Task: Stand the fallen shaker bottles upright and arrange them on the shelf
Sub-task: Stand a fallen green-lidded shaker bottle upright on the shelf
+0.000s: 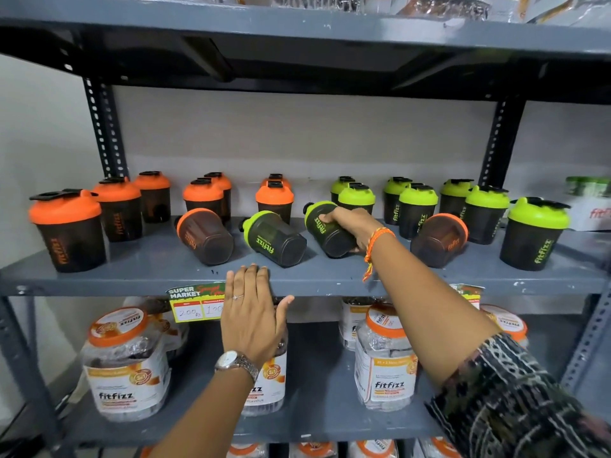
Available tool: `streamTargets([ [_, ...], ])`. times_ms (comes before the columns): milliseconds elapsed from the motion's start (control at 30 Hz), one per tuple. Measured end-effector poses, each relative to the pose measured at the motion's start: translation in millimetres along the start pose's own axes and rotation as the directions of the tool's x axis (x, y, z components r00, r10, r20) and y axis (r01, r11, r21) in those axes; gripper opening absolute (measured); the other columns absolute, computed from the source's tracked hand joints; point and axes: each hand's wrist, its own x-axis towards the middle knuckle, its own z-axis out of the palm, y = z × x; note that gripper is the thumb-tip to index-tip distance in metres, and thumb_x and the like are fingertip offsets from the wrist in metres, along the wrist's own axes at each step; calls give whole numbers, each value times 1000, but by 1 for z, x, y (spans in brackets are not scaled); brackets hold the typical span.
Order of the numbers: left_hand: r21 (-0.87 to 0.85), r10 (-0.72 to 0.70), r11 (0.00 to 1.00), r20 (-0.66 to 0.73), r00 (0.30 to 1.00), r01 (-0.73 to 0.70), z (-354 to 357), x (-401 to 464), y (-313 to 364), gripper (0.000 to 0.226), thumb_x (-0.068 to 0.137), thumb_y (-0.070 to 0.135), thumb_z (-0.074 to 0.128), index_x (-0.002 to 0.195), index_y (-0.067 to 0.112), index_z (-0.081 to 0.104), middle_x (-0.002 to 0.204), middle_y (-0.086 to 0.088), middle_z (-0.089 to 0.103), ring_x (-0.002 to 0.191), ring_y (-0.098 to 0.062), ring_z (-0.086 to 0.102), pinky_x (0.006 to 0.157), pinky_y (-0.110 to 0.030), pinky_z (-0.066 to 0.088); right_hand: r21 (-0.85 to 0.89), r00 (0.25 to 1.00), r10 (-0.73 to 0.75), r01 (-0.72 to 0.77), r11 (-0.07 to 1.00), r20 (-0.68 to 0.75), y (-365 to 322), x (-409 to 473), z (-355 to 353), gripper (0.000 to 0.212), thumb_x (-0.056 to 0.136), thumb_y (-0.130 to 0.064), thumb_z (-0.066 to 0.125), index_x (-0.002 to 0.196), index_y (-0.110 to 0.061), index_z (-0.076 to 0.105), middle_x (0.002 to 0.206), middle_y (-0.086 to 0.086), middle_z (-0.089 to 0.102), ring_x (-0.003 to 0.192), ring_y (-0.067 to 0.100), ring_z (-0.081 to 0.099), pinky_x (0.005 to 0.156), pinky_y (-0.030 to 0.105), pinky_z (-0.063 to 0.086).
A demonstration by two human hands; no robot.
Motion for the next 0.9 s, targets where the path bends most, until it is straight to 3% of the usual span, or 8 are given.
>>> streamTargets([
  [133, -4, -7, 1000, 4, 1000, 7, -2, 0, 1, 61, 98, 55, 40, 131, 5, 53, 134, -18, 59, 129, -40, 51, 124, -50, 21, 238, 994, -27, 0, 971, 109, 2, -17, -17, 44, 81, -24, 80, 116, -8, 61, 99, 11, 74, 84, 25, 72, 68, 40, 62],
  [267, 1, -12, 1000, -1, 1000, 12, -4, -2, 2, 60, 98, 53, 41, 132, 4, 53, 134, -19, 59, 129, -41, 51, 124, -51, 22, 305, 982, -161, 124, 944, 102, 15, -25, -29, 49, 82, -20, 81, 122, 1, 63, 112, 18, 74, 105, 32, 72, 94, 53, 56],
  [367, 2, -13, 1000, 10, 1000, 13, -7, -2, 3, 62, 98, 54, 40, 132, 4, 52, 134, -19, 59, 128, -41, 51, 123, -51, 23, 333, 962, -254, 209, 919, 96, 30, -29, -36, 32, 87, -11, 75, 115, 1, 64, 114, 18, 73, 109, 31, 69, 101, 51, 52],
  [467, 1, -9, 1000, 13, 1000, 9, -9, -2, 2, 62, 98, 54, 40, 132, 4, 52, 134, -19, 59, 128, -40, 51, 123, -51, 24, 391, 941, -334, 289, 874, 53, 46, -26, -41, 40, 90, 2, 67, 129, 3, 54, 120, 16, 68, 113, 26, 65, 102, 42, 52],
  [600, 10, -14, 1000, 28, 1000, 14, -11, -1, 1, 63, 99, 55, 36, 133, 4, 51, 135, -19, 58, 129, -40, 51, 123, -51, 25, 354, 922, -383, 341, 871, 53, 63, -29, -44, 44, 94, 5, 60, 134, -4, 45, 119, 4, 63, 108, 13, 62, 87, 22, 54],
  [767, 15, -16, 1000, 46, 999, 16, -11, -2, 2, 64, 99, 56, 34, 135, 5, 49, 136, -18, 57, 130, -39, 50, 124, -51, 25, 254, 918, -397, 377, 891, 29, 74, -33, -50, 45, 97, -6, 60, 138, -8, 41, 127, 2, 60, 113, 11, 59, 90, 20, 51],
  [900, 13, -20, 1000, 48, 999, 20, -12, -3, 2, 64, 99, 56, 35, 135, 6, 49, 137, -18, 58, 130, -39, 50, 124, -50, 25, 171, 909, -417, 409, 896, 13, 75, -32, -58, 49, 97, -8, 60, 142, -7, 41, 139, 9, 58, 126, 19, 57, 106, 34, 48],
])
